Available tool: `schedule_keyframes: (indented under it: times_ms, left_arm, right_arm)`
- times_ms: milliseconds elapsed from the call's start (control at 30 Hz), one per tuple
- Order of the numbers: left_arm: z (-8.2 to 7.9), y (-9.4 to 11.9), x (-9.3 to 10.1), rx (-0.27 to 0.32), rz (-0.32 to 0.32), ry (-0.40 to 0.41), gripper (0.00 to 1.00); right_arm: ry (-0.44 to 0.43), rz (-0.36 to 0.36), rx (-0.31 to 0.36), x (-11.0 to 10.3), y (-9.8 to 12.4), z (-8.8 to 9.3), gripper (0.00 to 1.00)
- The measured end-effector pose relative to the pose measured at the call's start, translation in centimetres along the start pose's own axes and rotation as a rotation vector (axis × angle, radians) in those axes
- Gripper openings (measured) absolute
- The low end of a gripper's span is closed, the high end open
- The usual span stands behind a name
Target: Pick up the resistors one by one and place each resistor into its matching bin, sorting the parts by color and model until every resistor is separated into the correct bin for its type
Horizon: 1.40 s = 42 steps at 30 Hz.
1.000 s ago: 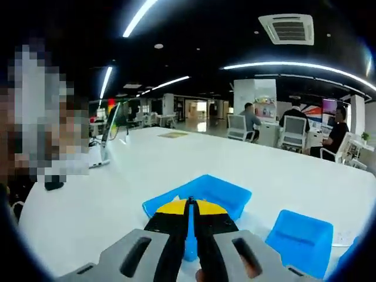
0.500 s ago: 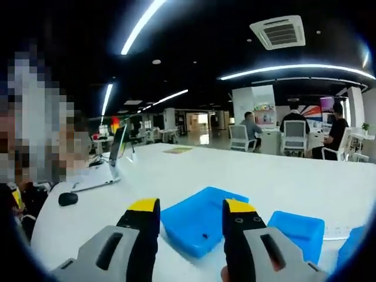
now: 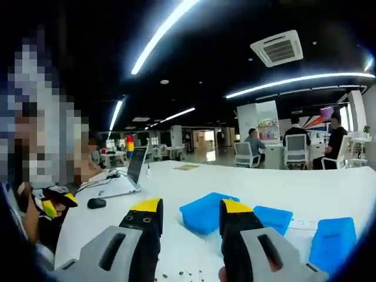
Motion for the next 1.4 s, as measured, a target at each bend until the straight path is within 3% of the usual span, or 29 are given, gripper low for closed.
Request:
schedule_keyframes:
  times_ms: [100,233,467,567,733,1133,1400]
  left_arm:
    - [0.0,0.0,0.0,-0.002,0.001,-0.002,0.36]
    - [0.0,-0.1,-0.1,-0.004,-0.006,-0.003,0.36]
    - [0.3,-0.3,-0.1,-0.012,-0.004,-0.003,0.36]
    - [0.4,-0.3,-0.1,-0.014,-0.005,-0.004,0.36]
    - [0.4,-0.3,-0.1,-0.018,-0.005,-0.005,0.36]
    - [0.1,-0.1,0.5,-0.011,0.031,0.004,0.36]
    - [0.2,-0.2,0.3,-0.016,0.03,0.008,0.36]
  right_arm:
    - [0.069,0.054,0.024,-0.8,3.5,-0.5,0.37]
    - [0.05,0.052,-0.012,-1.9,7.6,0.3,0.37]
    - [-0.013,0.052,0.069,-4.6,13.2,1.3,0.39]
    - [-0.008,0.089,0.022,-5.2,14.8,2.7,0.39]
    - [-0.011,0.086,-0.035,-6.5,16.4,4.4,0.39]
    - [0.004,0.06,-0.06,-7.7,16.9,4.2,0.39]
    - [0.022,0.05,-0.105,-7.3,16.8,3.9,0.39]
Point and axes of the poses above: the point that each gripper's makers call its tool centre point, and the gripper's own axes: y roughly backward along the fingers, x roughly to its right, z roughly out of its underside, the point moved 5 cm from there along y, roughly backward along the fingers, and after that the axes turned 12 degrees about -z, right-handed, at the moved point
